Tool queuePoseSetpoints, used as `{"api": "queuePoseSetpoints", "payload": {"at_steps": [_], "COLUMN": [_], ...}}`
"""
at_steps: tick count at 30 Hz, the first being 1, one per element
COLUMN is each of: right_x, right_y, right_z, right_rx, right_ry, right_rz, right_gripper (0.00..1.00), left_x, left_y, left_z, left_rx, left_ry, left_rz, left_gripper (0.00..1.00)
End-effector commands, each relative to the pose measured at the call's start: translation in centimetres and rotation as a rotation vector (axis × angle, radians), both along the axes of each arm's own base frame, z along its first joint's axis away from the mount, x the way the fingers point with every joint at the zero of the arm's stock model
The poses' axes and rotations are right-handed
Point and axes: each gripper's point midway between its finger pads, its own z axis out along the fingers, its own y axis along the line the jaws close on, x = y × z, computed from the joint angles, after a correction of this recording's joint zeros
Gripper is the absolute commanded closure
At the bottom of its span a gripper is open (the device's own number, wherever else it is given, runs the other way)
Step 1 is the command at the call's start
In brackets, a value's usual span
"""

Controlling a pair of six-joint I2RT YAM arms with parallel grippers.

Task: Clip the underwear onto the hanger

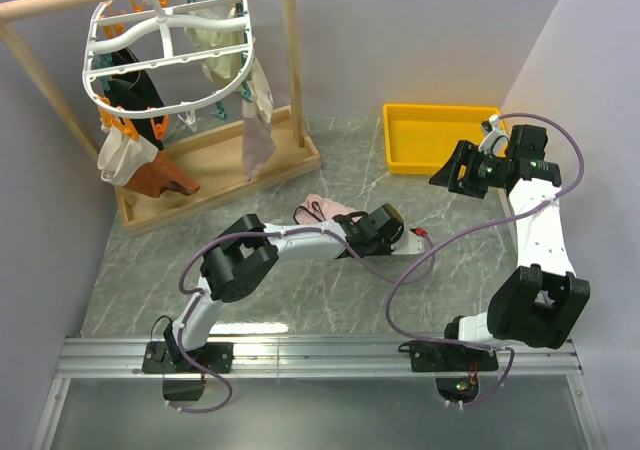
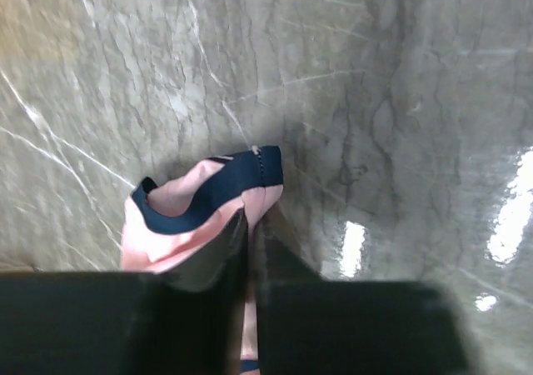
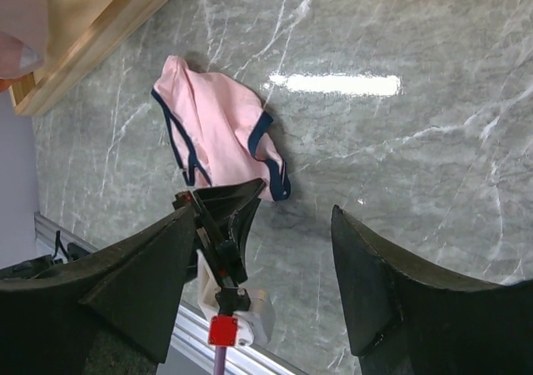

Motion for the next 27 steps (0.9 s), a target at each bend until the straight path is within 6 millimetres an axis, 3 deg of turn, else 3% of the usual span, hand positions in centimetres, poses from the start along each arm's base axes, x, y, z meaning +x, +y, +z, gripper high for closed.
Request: {"api": "queuePoseSetpoints", "payload": {"at_steps": [1,9,12,16,20,23,27], "right_x": [-0.1,-0.2,-0.3,-1.1,-2.6,-3.1,-3.7], "right_y": [-0.3,-1.3,-1.2,-0.6,0.3,0.5,0.9], "right_z": [1.1,0.7,0.1,-0.8,-2.6,-3.4,-4.1], "right_rx": [-0.01,-0.037,-0.049,-0.053,-0.02,-0.012,0.001], "right_ry": [-0.051,-0.063,-0.064,-0.082,-0.035,-0.016,-0.007], "right_rz": [0.001,0.028,0.057,0.14,0.2,0.231,0.289], "right_gripper": [0.27,0.27,0.27,0.28,0.3,0.31,0.34], "left_x": [0.6,-3.0,-4.3,-4.6,-5.1,-4.8,-4.2], "left_y": [-1.5,0.8,1.8,3.7,5.0,4.9,4.9], "left_z": [6.5,19.1,22.2,23.9,24.2,25.2,24.5], "left_rx": [-0.132,-0.361,-0.408,-0.432,-0.416,-0.437,-0.412], "left_ry": [-0.063,0.131,0.156,0.179,0.244,0.285,0.331], "left_rz": [0.014,0.008,0.0,0.032,0.047,0.073,0.12], "left_gripper": [0.99,1.0,1.0,1.0,1.0,1.0,1.0]}}
